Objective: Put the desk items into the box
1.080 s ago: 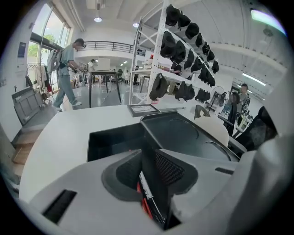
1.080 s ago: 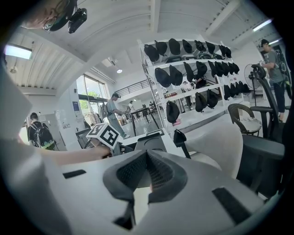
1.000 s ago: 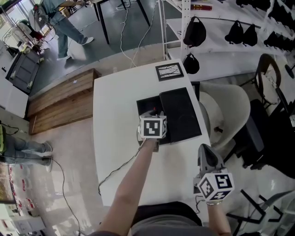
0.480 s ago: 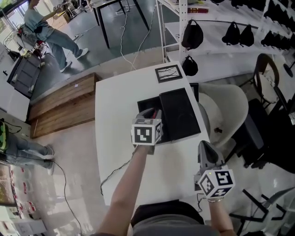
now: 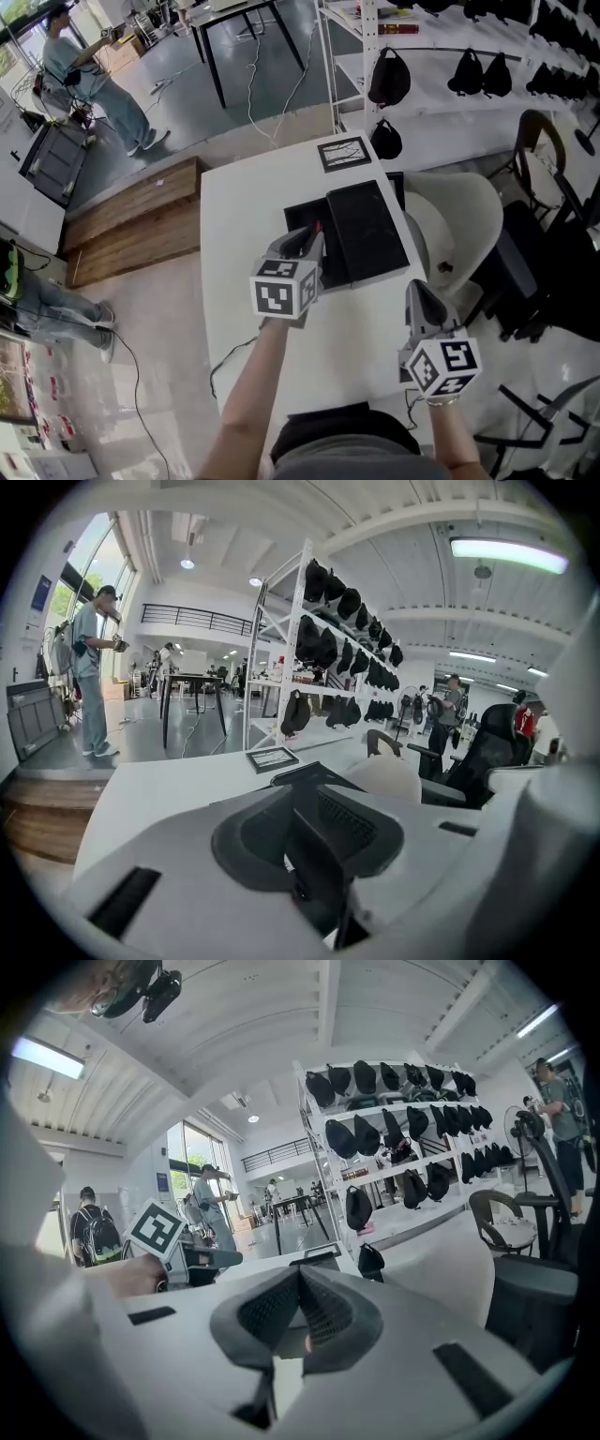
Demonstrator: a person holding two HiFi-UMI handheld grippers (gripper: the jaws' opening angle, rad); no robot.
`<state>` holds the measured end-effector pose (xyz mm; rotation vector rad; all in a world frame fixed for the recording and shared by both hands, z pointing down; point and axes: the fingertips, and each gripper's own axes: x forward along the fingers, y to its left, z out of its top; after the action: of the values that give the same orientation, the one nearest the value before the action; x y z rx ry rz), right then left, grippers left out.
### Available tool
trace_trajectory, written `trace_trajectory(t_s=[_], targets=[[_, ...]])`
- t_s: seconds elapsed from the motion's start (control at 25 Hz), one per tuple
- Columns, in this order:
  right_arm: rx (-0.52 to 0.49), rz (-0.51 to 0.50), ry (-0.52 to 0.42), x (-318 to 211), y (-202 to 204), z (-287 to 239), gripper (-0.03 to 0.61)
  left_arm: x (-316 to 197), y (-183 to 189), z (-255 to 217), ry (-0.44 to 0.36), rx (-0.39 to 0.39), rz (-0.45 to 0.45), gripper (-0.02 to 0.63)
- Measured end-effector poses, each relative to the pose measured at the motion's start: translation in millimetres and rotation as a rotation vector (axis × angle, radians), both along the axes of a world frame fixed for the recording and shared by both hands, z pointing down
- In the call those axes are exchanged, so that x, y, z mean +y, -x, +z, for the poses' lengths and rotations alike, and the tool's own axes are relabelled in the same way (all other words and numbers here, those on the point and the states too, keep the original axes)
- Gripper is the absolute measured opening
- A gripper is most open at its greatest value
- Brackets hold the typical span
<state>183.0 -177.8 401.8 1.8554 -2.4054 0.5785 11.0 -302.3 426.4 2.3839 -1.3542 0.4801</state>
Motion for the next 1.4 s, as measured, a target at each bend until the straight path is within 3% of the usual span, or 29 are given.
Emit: trace_trajectory(t_s=[1.4], targets=[[0.043,-0.04,-0.047,31,12,-16,0.003,119,42,-15,-0.162,-0.009,-0.043,0.018]])
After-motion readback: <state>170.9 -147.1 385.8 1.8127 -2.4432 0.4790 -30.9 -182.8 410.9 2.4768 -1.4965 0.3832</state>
